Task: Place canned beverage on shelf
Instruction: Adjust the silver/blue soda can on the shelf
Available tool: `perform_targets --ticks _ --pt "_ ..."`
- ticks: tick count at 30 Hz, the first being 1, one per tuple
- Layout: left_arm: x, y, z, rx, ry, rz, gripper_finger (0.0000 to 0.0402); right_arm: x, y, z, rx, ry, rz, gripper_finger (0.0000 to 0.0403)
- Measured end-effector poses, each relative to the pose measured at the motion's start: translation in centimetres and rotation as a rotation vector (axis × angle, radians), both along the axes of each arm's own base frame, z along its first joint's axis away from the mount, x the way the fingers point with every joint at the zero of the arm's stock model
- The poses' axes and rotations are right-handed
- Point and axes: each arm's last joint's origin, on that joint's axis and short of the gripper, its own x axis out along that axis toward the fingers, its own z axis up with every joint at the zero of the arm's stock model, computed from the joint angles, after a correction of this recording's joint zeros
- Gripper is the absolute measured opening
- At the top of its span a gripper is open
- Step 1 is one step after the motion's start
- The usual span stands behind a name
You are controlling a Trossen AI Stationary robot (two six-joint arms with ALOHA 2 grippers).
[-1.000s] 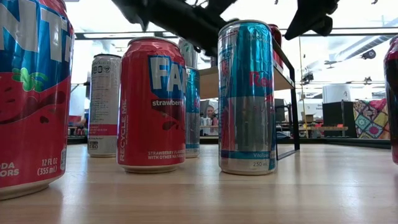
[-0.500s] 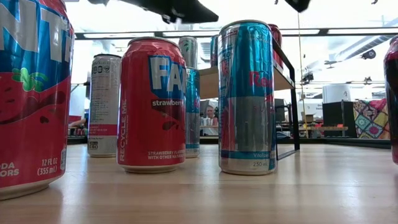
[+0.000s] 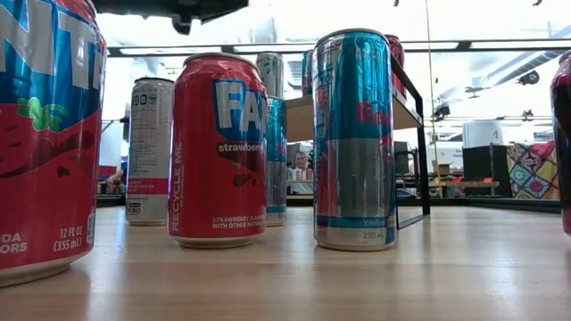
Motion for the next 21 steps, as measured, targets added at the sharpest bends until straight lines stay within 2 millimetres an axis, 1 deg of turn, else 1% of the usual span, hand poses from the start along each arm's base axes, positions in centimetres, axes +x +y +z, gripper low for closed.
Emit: perform_targets --ticks 6,8,11,13,17,21 --pt "-2.4 0.3 2.2 0.088 -0.080 0.033 0.0000 2.7 -2.3 0.1 0.000 0.051 -0.077 0.0012" --pt "-3.1 0.4 2.6 0.090 -0.089 0.034 0.0000 3.5 -3.1 -0.1 0.002 0.060 -0.101 0.0012" --pt "-3.9 0.5 2.3 0.073 -0.051 0.027 0.0000 4.5 -4.1 -0.2 0.013 0.085 -0.136 0.0012" --pt "-4.0 0.5 2.2 0.074 -0.040 0.026 0.0000 4.9 -4.6 -0.1 0.016 0.098 -0.150 0.0012" --pt "-4.6 0.6 2.7 0.064 -0.068 0.037 0.0000 5.7 -5.1 -0.2 0.010 0.149 -0.170 0.0012" --pt "-4.7 0.6 2.5 0.067 -0.050 0.036 0.0000 6.3 -5.2 -0.7 0.005 0.215 -0.184 0.0012"
